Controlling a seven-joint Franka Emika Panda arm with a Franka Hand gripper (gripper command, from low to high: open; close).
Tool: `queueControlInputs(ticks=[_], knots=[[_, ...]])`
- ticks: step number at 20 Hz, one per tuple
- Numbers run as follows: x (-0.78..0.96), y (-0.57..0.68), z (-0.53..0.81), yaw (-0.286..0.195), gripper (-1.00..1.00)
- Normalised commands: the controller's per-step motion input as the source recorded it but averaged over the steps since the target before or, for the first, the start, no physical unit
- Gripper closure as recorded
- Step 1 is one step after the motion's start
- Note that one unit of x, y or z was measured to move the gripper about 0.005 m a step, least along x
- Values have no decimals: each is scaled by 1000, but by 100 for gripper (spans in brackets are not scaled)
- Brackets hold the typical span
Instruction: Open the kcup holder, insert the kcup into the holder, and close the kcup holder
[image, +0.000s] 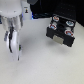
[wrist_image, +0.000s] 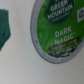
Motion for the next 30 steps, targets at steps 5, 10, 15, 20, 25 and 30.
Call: queueControlInputs(ticks=[5,10,15,20,25,30], knots=[[-138,-22,-68,-142,-100],[-141,-25,-59,-144,-100],[-61,-35,-47,-30,100],[-61,15,-35,-81,-100],[-34,0,12,-79,100],[27,245,517,-20,100]])
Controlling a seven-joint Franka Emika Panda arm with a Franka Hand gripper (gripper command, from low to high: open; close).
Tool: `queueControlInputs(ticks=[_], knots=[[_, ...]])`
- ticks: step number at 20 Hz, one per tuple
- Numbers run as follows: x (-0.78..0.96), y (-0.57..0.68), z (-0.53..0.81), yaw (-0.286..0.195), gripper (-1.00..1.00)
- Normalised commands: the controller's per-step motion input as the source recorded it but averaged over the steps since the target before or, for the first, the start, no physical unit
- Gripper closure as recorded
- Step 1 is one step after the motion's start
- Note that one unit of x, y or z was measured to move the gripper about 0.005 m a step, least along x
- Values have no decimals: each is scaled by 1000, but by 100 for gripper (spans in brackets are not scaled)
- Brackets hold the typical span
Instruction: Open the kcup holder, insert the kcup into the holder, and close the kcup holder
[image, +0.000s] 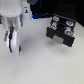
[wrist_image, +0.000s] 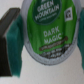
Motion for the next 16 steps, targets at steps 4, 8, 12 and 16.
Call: queueControlInputs(ticks=[4,8,12,16], knots=[[90,390,781,-4,100],[132,520,835,4,100],[80,628,794,13,100],[127,662,710,16,100]])
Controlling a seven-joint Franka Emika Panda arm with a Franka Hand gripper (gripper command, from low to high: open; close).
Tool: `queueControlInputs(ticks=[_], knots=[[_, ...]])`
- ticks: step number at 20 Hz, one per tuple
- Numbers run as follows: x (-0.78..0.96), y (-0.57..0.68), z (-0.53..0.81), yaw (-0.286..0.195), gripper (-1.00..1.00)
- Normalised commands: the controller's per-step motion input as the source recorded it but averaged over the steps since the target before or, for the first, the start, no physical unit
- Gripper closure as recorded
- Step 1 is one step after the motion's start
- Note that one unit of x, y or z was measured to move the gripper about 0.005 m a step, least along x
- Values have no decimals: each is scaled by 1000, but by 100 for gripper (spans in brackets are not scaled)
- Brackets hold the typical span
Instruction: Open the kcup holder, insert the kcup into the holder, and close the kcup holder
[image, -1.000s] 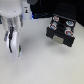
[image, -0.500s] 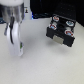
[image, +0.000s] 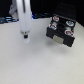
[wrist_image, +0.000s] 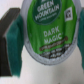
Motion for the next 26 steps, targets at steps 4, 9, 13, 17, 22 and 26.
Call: queueControlInputs(ticks=[4,9,13,17,22,26], knots=[[122,656,617,15,100],[94,650,470,22,100],[106,679,399,9,100],[73,695,350,7,100],[85,678,247,26,100],[27,668,188,27,100]])
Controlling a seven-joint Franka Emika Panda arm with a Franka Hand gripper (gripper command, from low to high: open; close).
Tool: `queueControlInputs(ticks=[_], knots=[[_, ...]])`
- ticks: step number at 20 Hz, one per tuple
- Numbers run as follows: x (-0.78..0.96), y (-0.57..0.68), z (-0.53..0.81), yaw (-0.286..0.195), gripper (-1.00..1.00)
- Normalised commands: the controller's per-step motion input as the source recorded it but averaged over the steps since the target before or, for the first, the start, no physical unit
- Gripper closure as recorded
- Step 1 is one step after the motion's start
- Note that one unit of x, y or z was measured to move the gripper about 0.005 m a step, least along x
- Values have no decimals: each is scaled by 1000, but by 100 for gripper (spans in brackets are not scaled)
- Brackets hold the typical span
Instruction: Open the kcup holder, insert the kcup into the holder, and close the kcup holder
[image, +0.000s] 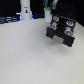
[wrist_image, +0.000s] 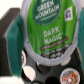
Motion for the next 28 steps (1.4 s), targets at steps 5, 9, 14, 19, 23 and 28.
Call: queueControlInputs(ticks=[5,9,14,19,23,28], knots=[[0,650,135,38,100],[16,636,49,39,100],[73,641,7,48,100],[24,494,-111,55,100],[188,120,-155,27,100],[133,50,457,17,100]])
